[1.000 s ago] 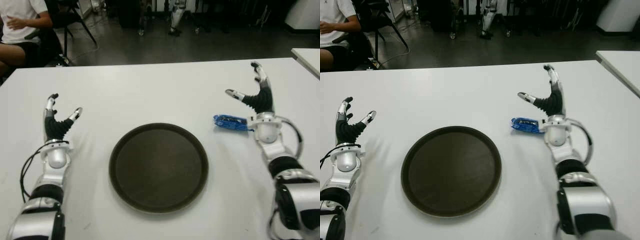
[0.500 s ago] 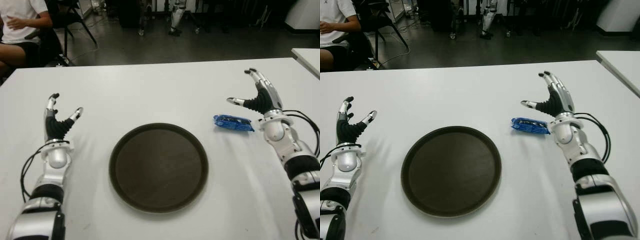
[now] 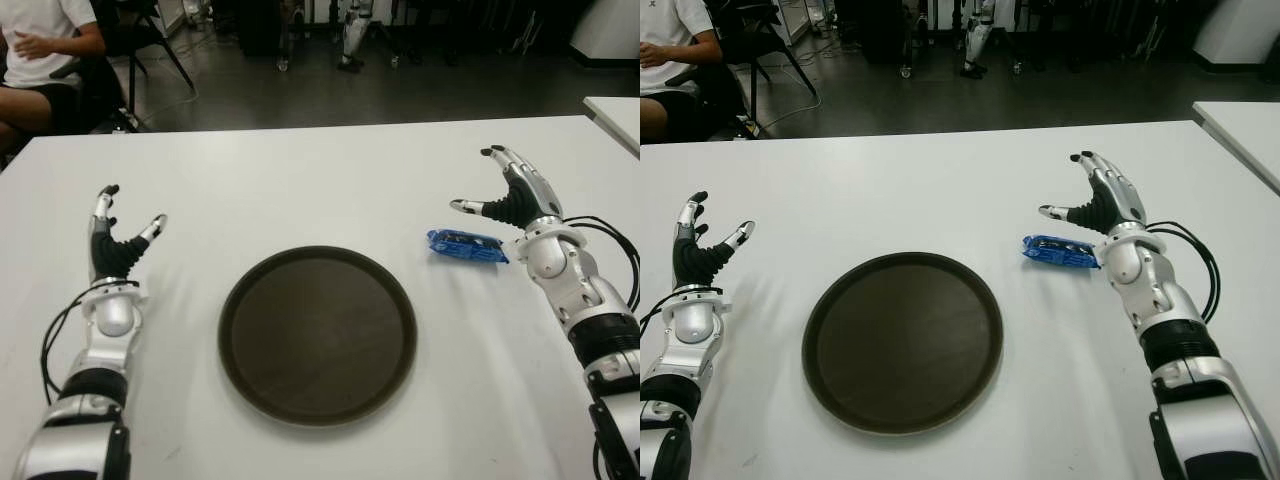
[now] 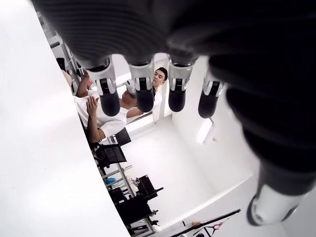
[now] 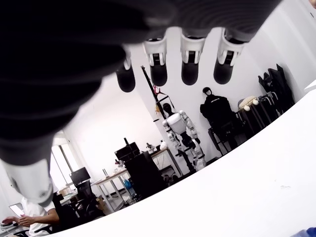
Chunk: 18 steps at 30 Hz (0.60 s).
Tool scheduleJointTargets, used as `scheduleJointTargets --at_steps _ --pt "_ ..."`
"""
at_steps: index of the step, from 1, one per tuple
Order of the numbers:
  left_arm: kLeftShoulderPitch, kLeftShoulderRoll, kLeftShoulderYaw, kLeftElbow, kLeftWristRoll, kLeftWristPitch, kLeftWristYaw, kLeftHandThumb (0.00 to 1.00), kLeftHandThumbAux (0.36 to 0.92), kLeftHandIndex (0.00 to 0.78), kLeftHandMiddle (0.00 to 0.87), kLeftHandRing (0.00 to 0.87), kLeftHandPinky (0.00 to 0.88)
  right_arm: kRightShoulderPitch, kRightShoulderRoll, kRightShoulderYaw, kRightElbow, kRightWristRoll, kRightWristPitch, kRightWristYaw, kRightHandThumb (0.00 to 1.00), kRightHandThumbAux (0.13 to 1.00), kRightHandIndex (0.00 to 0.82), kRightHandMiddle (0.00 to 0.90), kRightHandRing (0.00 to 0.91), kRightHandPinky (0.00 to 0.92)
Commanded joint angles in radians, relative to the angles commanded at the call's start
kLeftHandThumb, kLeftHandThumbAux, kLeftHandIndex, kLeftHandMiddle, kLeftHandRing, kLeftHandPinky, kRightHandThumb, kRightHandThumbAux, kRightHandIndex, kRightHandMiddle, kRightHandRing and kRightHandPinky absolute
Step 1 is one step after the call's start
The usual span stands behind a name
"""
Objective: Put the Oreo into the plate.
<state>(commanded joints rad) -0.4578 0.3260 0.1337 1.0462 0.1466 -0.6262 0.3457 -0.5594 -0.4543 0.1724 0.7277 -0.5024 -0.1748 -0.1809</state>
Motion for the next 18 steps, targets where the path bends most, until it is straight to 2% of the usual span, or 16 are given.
scheduleJointTargets --at_steps 9,18 --pt "0.002 0.006 -0.011 -0.003 0.016 0.005 0.014 0.000 0.680 0.026 0.023 0.005 0.000 0.006 0.000 -0.003 -0.026 0.009 0.016 0.034 0.184 0.588 0.000 0.000 0.000 0.025" --pt "-0.006 0.003 -0.004 0.012 0.014 0.019 0.028 0.000 0.678 0.026 0.025 0.009 0.000 0.011 0.000 -0.003 -0.046 0.009 0.032 0.059 0.197 0.595 0.000 0.000 0.000 0.028"
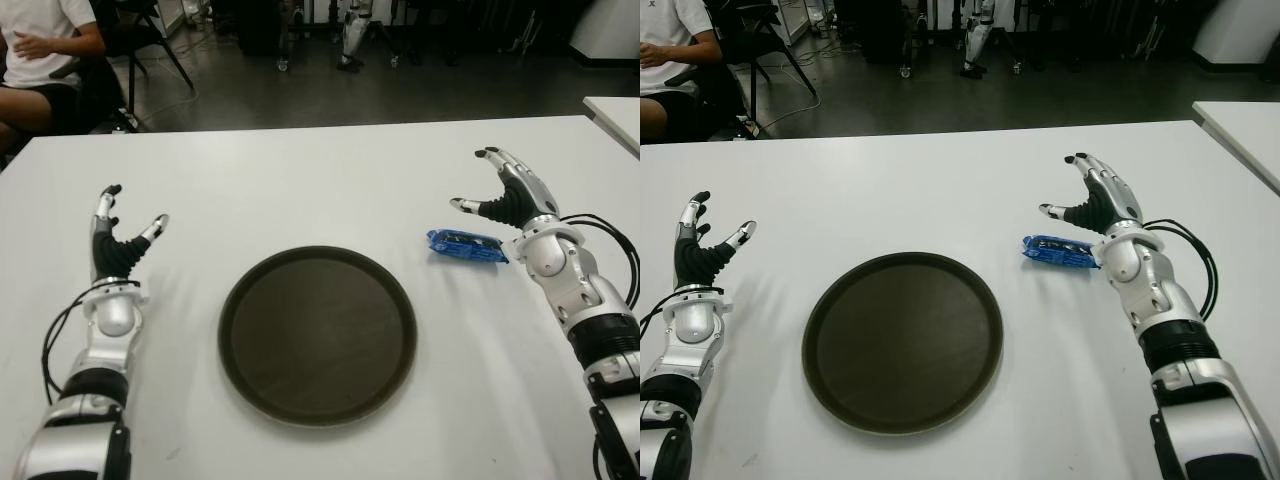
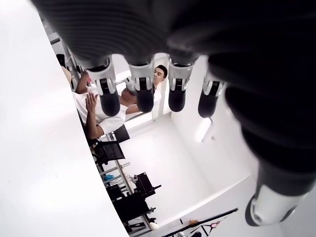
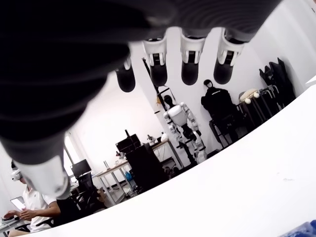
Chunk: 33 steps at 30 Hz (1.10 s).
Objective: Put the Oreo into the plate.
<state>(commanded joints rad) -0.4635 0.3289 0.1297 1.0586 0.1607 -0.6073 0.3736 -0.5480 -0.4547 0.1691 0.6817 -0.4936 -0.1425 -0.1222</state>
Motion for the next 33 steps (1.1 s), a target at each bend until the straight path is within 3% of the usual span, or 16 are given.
scheduleJointTargets --at_steps 13,24,33 --pt "0.003 0.009 -0.016 -0.004 0.023 -0.003 0.007 0.000 0.643 0.011 0.009 0.000 0.000 0.003 -0.003 0.006 -0.024 -0.002 0.025 0.045 0.145 0.588 0.000 0.000 0.000 0.059" --pt "0.007 0.003 -0.009 -0.020 0.005 -0.022 -0.014 0.000 0.674 0.015 0.017 0.000 0.000 -0.016 -0.071 0.101 -0.068 -0.090 0.105 0.218 0.065 0.587 0.000 0.000 0.002 0.067" --pt "0.014 0.014 -0.022 -0.031 0.026 -0.014 -0.010 0.000 0.663 0.025 0.031 0.014 0.000 -0.016 -0.088 0.124 -0.103 -0.105 0.141 0.297 0.050 0.578 0.000 0.021 0.029 0.078"
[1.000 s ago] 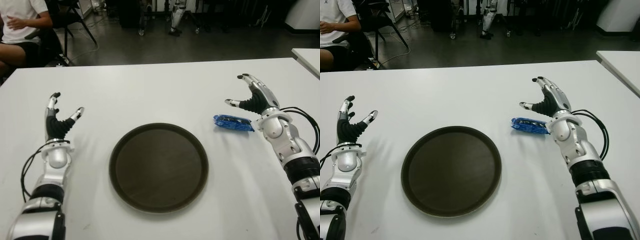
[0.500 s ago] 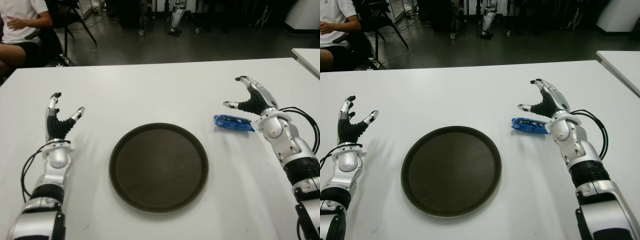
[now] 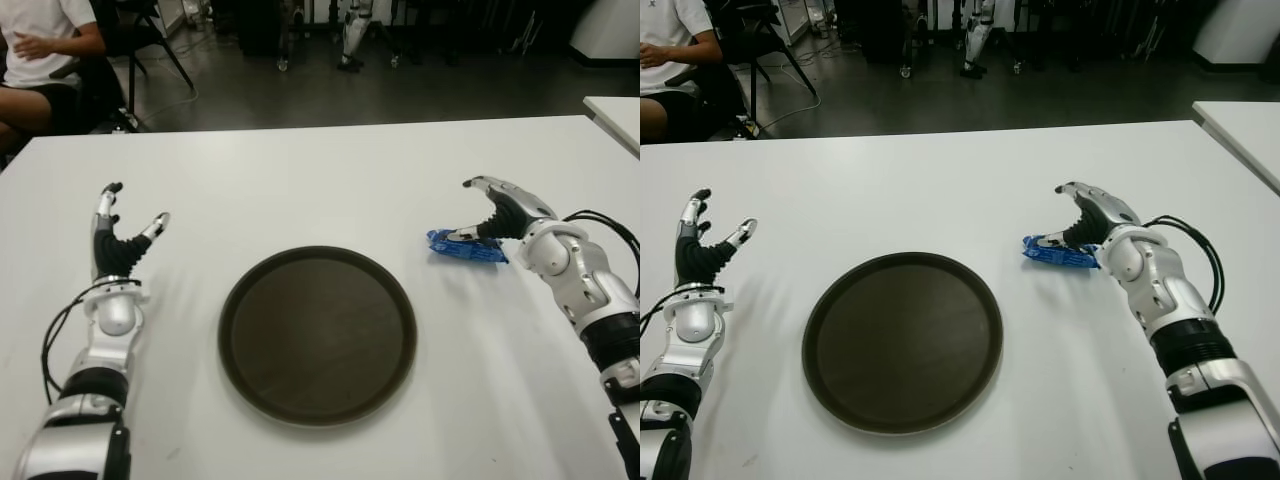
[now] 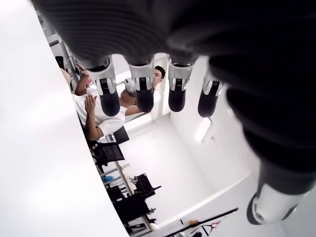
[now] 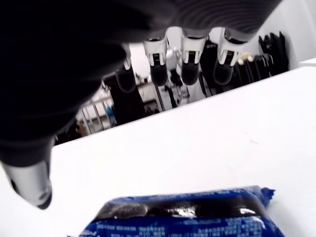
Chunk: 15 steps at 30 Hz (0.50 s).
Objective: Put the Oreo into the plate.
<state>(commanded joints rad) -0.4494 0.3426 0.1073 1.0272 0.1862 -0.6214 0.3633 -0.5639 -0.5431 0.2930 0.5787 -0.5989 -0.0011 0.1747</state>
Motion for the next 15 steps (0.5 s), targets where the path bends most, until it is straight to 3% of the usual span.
scheduleJointTargets --at_steps 15 --pt "0.011 0.000 -0.002 -0.020 0.003 0.044 0.003 0.000 0.660 0.027 0.024 0.008 0.000 -0.016 -0.029 0.039 -0.030 -0.013 0.027 0.163 0.004 0.583 0.000 0.029 0.027 0.058"
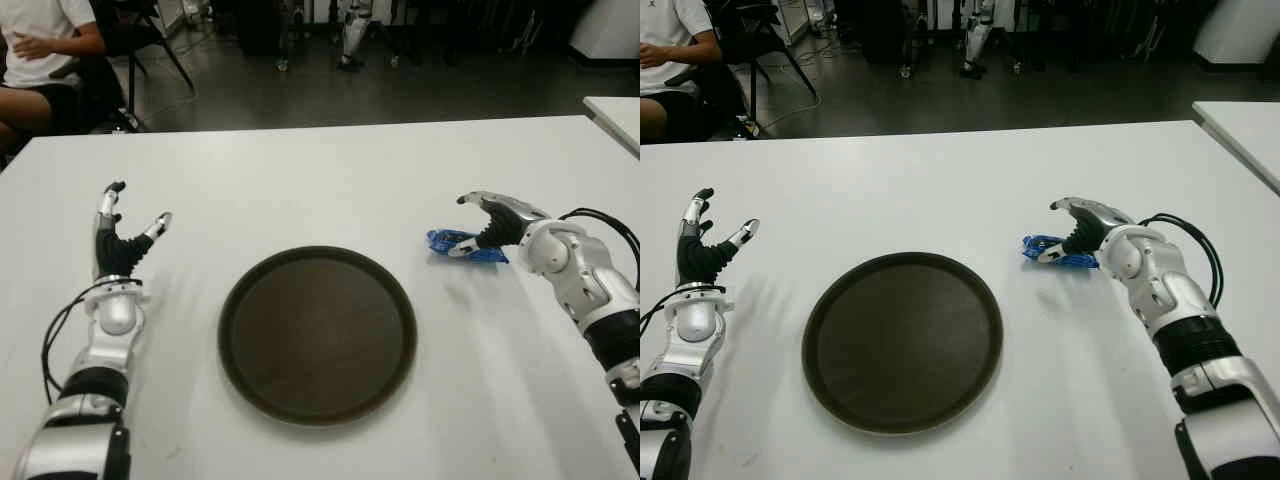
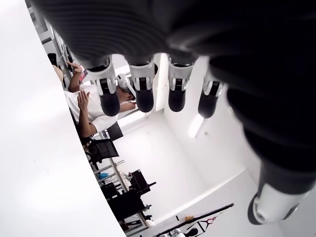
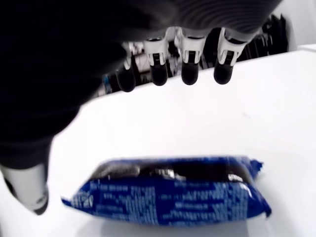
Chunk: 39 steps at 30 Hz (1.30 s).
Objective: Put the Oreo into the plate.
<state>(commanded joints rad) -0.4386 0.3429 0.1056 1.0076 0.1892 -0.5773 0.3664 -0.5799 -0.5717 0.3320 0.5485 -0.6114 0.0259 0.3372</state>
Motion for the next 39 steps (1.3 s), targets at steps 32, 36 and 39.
scheduleJointTargets --at_steps 32,36,39 --pt "0.016 -0.016 0.006 -0.055 -0.024 -0.015 -0.019 0.000 0.676 0.004 0.006 0.000 0.000 -0.030 -0.004 0.018 0.073 0.002 -0.043 0.067 0.077 0.616 0.000 0.077 0.112 0.099" --pt "0.015 -0.007 -0.002 -0.046 -0.006 -0.004 -0.016 0.000 0.667 0.008 0.012 0.000 0.000 -0.042 0.001 0.025 0.128 -0.001 -0.074 0.039 0.075 0.618 0.000 0.110 0.152 0.110" --pt "0.009 -0.005 0.005 -0.023 -0.016 0.000 -0.028 0.000 0.667 0.011 0.017 0.000 0.000 -0.048 0.001 0.026 0.136 0.004 -0.084 0.042 0.076 0.616 0.000 0.119 0.172 0.126"
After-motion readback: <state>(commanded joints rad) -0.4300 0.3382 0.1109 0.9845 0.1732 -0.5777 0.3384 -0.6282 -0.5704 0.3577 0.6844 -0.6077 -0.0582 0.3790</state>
